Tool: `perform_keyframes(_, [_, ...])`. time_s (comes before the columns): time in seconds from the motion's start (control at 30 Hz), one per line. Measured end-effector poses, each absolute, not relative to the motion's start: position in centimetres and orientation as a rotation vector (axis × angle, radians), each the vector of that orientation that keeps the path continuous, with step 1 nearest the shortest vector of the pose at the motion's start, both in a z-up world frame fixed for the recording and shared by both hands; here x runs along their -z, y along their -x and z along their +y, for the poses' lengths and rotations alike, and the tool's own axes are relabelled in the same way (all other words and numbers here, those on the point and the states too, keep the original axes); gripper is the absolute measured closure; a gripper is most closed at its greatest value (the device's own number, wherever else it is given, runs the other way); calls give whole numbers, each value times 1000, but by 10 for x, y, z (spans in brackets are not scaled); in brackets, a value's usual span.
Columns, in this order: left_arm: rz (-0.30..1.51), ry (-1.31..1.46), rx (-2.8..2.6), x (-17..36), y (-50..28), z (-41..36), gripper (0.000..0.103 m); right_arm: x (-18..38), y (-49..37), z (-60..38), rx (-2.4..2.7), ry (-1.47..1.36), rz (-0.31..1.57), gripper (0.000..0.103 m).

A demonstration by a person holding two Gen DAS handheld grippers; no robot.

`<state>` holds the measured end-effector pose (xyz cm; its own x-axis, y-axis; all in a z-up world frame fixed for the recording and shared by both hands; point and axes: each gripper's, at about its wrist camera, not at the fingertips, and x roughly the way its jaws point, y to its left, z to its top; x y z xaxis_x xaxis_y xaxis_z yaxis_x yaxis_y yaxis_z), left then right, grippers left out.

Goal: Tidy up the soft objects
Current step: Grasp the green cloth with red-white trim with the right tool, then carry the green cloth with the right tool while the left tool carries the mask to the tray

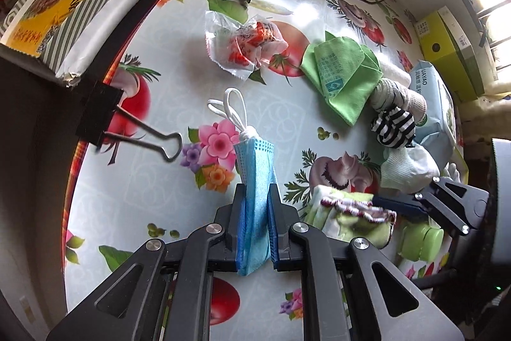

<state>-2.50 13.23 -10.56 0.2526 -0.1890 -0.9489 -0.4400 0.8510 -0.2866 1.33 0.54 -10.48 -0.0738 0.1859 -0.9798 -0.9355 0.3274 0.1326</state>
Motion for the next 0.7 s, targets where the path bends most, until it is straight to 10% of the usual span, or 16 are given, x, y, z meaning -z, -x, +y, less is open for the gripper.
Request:
perform_keyframes(0.37, [1321, 567, -151, 98, 26, 123, 91, 97, -27, -8, -1046, 573, 1345, 83])
perform_keyframes(0.7, [1297, 545, -132, 78, 24, 113, 91, 61, -39, -40, -1018, 376, 1330, 92])
